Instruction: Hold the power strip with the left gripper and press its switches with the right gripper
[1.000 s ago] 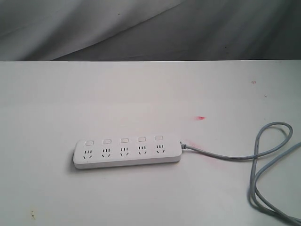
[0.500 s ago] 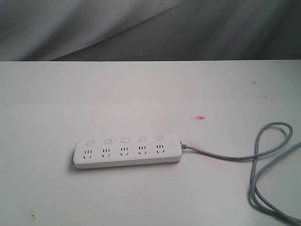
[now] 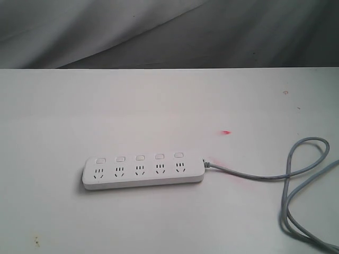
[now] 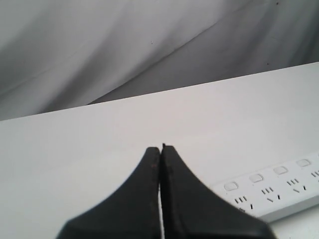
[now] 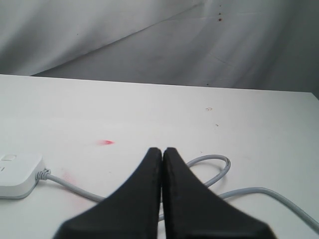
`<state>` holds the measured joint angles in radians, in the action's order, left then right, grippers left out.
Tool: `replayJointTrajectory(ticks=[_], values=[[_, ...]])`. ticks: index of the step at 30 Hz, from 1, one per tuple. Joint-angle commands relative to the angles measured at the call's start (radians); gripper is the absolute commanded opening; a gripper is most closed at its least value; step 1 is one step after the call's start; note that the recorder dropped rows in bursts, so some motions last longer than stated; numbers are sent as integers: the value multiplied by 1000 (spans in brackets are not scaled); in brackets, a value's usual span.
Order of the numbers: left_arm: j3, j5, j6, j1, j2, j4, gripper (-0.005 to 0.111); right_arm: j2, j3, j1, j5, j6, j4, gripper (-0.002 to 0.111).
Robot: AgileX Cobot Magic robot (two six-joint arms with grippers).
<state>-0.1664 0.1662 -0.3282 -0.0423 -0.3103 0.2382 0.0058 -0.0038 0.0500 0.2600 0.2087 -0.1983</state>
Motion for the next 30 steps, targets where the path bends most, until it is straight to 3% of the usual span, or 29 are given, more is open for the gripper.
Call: replayJointTrajectory(ticks=[1,30], values=[[62,21,13,3,64,-8,0,-6,4,-4,-9,0,-3,0],[108,25,13,3,94,-11,0,-6,4,-4,-9,0,-3,0]])
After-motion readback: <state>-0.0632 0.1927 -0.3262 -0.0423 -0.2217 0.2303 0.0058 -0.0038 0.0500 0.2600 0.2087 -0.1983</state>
